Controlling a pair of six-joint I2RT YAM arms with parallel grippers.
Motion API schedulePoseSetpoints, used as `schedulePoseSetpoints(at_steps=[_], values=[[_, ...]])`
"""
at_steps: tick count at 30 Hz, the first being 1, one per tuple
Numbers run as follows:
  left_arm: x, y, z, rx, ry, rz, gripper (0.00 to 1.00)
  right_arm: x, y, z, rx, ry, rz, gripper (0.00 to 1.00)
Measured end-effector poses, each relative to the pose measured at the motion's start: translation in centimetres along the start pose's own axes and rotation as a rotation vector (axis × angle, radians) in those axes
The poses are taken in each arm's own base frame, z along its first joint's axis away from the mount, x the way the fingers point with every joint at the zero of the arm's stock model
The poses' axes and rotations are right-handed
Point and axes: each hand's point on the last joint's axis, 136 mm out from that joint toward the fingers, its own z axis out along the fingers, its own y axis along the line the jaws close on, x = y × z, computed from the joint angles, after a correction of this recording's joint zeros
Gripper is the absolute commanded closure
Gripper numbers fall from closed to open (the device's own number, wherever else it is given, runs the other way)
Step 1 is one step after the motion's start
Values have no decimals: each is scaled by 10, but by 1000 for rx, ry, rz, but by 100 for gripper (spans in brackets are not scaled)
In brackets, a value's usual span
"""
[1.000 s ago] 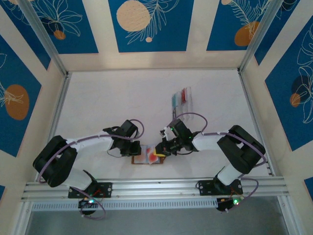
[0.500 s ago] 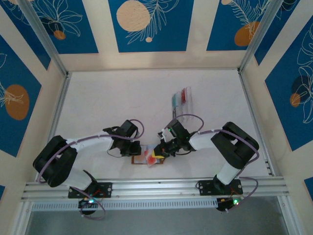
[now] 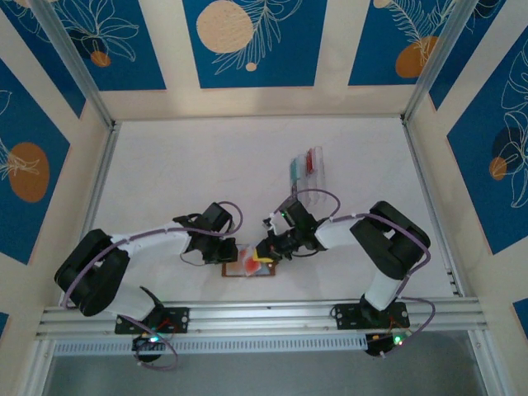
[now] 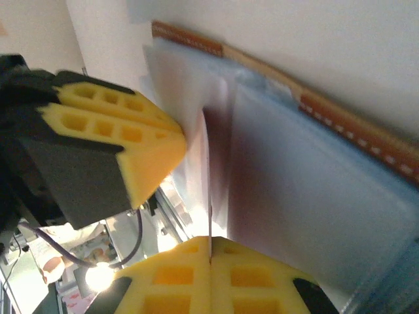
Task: Put the credit cards into the card holder
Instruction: Insert the credit card into the card slot.
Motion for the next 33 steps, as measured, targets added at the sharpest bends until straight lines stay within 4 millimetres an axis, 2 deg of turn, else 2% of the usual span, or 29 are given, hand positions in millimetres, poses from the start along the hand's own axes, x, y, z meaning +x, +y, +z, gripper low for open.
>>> schedulePoseSetpoints(at_steps=[9, 27, 30, 33], values=[[1, 1, 0, 0, -1, 0, 87, -11, -4, 8, 14, -41, 13, 100], [3, 3, -1, -5, 5, -4, 88, -6, 4, 30, 29, -45, -40, 100], [5, 3, -4, -11, 6, -9, 87, -5, 5, 32, 35, -44, -41, 98], [3, -1, -11, 4, -2, -12, 87, -5, 6, 32, 39, -42, -40, 91]])
